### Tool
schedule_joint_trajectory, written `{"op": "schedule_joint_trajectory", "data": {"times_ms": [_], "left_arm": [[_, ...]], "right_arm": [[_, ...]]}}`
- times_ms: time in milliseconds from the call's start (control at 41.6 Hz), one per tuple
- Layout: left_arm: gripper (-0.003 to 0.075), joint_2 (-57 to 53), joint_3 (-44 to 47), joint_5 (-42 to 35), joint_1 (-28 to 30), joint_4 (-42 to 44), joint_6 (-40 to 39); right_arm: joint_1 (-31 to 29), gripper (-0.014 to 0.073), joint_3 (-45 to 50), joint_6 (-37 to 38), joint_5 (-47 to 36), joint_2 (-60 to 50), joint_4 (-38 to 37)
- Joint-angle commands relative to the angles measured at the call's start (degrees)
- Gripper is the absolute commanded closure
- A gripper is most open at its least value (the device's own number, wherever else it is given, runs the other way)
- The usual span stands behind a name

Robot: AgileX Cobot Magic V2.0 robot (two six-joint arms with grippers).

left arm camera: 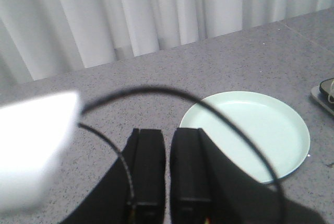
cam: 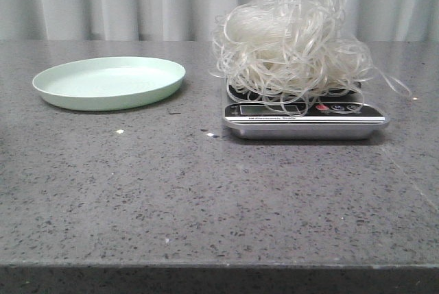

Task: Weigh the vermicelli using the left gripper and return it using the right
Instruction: 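Open the left gripper, release the noodles, and withdraw upward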

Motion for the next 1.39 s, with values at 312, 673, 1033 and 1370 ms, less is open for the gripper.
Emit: {"op": "schedule_joint_trajectory", "data": {"times_ms": [312, 673, 1033, 1370], "left_arm": [[0.0583, -6.7, 12.7, -21.0, 0.2, -2.8, -0.8], [0.0583, -6.7, 12.9, -25.1, 0.2, -2.8, -0.8], [0.0583, -6.7, 12.9, -25.1, 0.2, -2.8, -0.8], [0.0583, -6.7, 12.9, -25.0, 0.2, -2.8, -0.8]], "right_arm": [[-0.3, 0.0442, -1.5, 0.2, -5.9, -0.9, 4.7], [-0.2, 0.0442, -23.8, 0.2, 0.0, 11.5, 4.7], [2.8, 0.0353, -55.1, -0.7, 21.8, 40.9, 8.0], [13.0, 0.0004, -76.1, -4.1, 36.5, 64.0, 8.6]]}}
